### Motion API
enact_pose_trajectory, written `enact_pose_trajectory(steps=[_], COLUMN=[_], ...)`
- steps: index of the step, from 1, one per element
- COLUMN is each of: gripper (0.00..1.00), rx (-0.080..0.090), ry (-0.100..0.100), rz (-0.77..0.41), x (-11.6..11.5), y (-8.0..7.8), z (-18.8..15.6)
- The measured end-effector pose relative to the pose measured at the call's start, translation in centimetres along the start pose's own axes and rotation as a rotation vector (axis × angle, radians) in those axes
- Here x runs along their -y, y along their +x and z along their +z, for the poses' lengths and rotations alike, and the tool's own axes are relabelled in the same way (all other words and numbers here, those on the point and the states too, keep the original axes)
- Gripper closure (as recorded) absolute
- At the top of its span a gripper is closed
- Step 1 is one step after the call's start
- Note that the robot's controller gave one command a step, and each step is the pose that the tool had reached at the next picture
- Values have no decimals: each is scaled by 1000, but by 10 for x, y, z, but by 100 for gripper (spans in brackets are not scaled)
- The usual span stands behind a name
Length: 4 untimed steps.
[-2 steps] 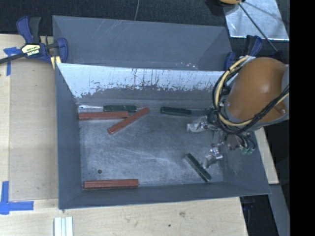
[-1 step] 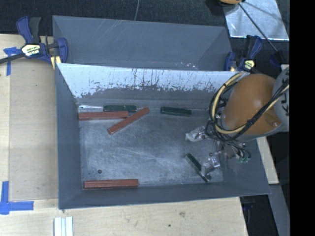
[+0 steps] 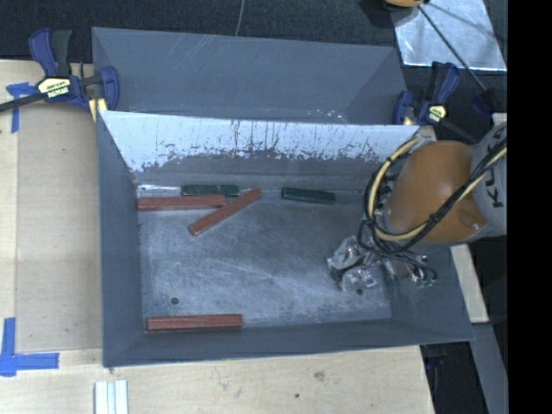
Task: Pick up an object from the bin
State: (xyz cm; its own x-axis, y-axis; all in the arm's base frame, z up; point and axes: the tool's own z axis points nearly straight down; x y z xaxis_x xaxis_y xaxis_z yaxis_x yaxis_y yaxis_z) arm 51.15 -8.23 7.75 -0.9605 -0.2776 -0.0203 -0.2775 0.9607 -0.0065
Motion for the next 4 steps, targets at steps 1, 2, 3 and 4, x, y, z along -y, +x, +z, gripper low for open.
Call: enact_pose_trajectory(steps=[1, 2, 3, 4], gripper=[100, 100, 100, 100], rx=[0, -17, -17, -12], ry=[0, -5, -5, -6], rz=[0, 23, 23, -362], x=[0, 36, 35, 61], y=[0, -2, -2, -7], z=[0, -120, -120, -243])
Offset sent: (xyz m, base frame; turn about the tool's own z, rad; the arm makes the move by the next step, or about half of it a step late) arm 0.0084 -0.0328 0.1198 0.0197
